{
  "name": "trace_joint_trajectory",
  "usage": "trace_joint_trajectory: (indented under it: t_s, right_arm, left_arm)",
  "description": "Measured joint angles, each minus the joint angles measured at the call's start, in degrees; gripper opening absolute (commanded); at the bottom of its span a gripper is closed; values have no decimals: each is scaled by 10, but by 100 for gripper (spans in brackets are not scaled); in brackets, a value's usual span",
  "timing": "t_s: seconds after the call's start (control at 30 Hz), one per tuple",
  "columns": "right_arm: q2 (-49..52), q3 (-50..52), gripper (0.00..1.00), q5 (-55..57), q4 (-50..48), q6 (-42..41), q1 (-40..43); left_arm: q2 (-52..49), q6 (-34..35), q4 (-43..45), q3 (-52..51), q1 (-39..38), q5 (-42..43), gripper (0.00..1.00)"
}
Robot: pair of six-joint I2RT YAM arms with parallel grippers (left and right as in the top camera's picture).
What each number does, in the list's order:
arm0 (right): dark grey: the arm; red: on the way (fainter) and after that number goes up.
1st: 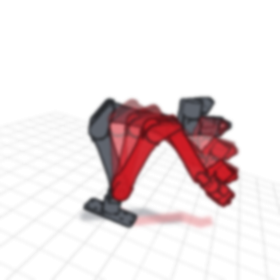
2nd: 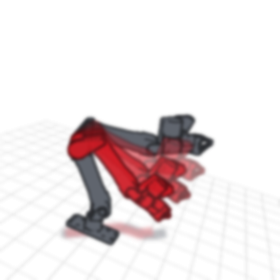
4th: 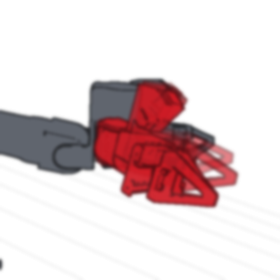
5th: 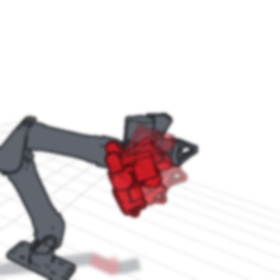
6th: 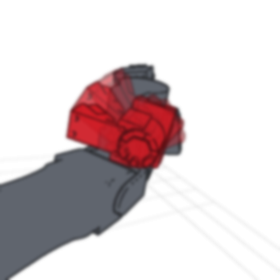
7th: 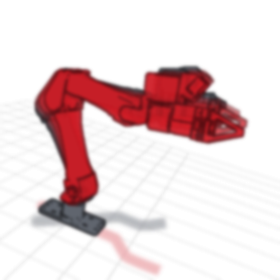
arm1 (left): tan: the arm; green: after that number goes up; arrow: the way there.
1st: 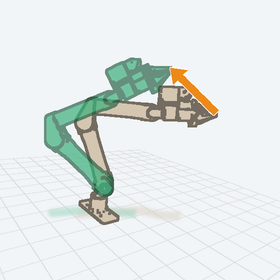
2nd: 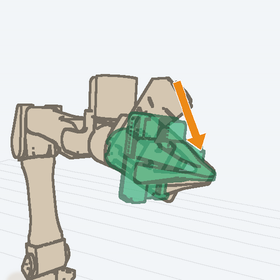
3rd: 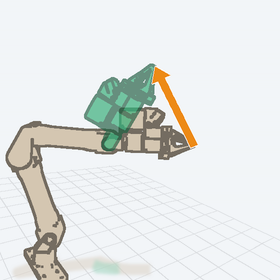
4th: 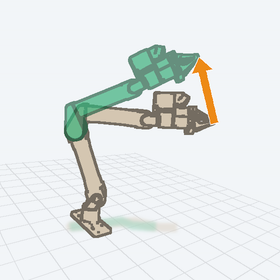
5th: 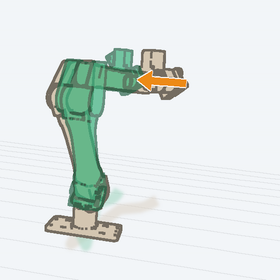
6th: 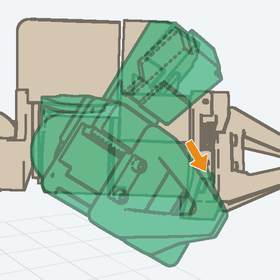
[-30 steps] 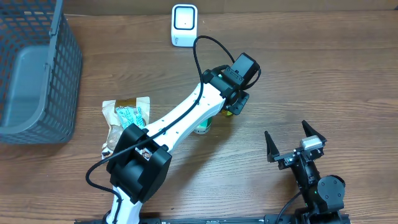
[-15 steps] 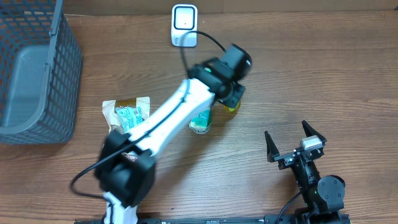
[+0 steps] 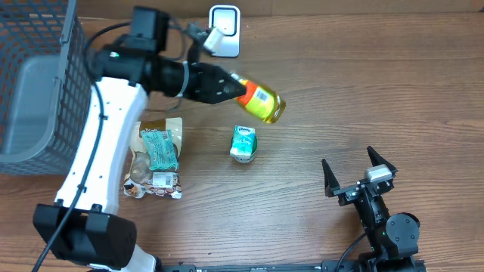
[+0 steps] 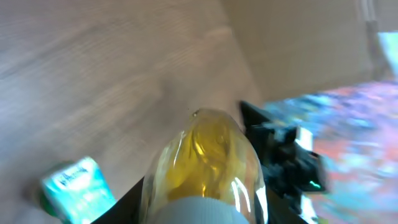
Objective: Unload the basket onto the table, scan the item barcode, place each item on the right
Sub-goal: 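Grasp the yellow bottle with the left gripper and lift it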
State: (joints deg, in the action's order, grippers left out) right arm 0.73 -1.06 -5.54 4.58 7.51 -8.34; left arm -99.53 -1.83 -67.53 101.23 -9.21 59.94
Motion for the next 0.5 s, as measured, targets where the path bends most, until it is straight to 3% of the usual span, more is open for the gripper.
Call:
trace_joint_trajectory:
  t_s: [0.13,0.27,0.5]
  right_arm:
    - [0,0,100,0,0,0,0]
    - [0,0,100,0,0,0,0]
    - [0,0,100,0,0,0,0]
  left_arm:
    - [0,-65,-98,0,20,51,27]
    - [0,-133,-200,0,20,70,21]
    - [0,-188,-275,0,19,80,13]
